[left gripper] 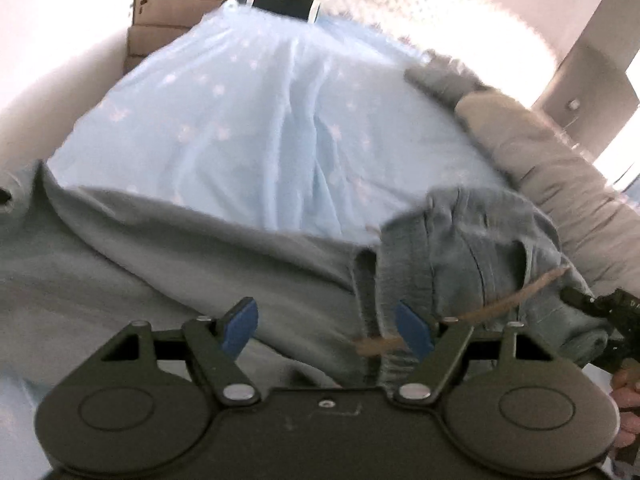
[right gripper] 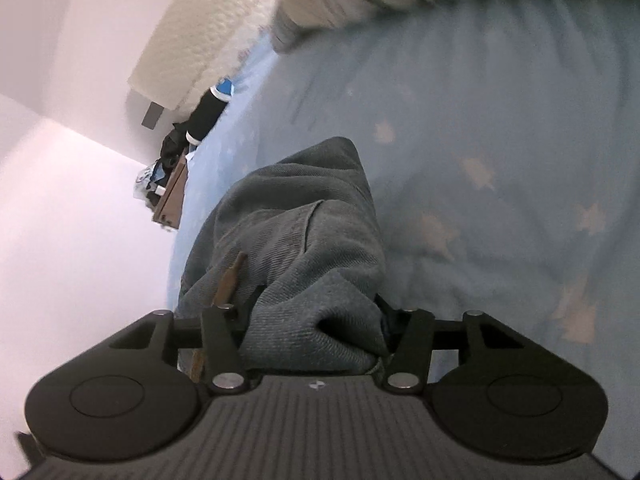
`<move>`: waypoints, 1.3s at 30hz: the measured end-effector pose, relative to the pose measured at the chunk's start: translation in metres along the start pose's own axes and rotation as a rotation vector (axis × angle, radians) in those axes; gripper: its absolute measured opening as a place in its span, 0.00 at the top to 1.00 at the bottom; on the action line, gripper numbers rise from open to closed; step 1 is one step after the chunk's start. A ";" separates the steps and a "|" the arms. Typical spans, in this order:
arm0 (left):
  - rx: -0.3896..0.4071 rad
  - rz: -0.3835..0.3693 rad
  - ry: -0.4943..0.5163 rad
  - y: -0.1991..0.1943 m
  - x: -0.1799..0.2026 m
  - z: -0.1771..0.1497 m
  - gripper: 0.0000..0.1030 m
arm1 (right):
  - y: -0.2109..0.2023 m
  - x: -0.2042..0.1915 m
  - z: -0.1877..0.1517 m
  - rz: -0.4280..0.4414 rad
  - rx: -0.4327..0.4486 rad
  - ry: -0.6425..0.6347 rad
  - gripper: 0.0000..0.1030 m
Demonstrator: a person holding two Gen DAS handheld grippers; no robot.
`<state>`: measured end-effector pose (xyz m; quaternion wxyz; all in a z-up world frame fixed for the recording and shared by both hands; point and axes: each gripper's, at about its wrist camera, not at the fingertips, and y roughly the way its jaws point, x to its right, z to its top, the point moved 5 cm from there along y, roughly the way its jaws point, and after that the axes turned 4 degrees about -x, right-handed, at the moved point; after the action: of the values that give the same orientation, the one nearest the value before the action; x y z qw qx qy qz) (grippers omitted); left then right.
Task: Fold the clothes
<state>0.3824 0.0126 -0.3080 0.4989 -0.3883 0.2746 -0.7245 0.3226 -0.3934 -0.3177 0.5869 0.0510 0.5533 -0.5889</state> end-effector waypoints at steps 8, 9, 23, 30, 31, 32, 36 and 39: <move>-0.020 0.391 0.000 0.003 -0.173 0.031 0.28 | -0.023 -0.108 -0.040 -0.205 0.179 -0.223 0.48; -0.027 0.431 -0.015 0.004 -0.196 0.032 0.28 | -0.022 -0.125 -0.047 -0.220 0.191 -0.245 0.48; 0.070 0.023 -0.368 -0.066 -0.285 0.023 0.30 | 0.085 -0.313 -0.195 -0.315 0.271 -0.665 0.51; 0.135 -0.216 -0.477 -0.094 -0.294 0.030 0.28 | 0.164 -0.320 -0.266 -0.271 0.116 -0.859 0.48; 0.138 -0.228 -0.494 -0.095 -0.297 0.032 0.25 | 0.165 -0.320 -0.269 -0.256 0.102 -0.882 0.46; 0.138 -0.233 -0.510 -0.094 -0.299 0.034 0.21 | 0.163 -0.321 -0.272 -0.240 0.091 -0.904 0.42; 0.100 -0.282 -0.558 -0.087 -0.299 0.039 0.19 | 0.145 -0.324 -0.271 -0.121 0.038 -0.935 0.16; 0.075 -0.356 -0.566 -0.084 -0.288 0.041 0.15 | 0.123 -0.325 -0.263 -0.027 -0.020 -0.940 0.17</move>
<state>0.4321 0.3113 -0.3025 0.4351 -0.5973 0.0261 -0.6733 0.3597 0.0371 -0.2603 0.7664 -0.2341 0.2339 -0.5505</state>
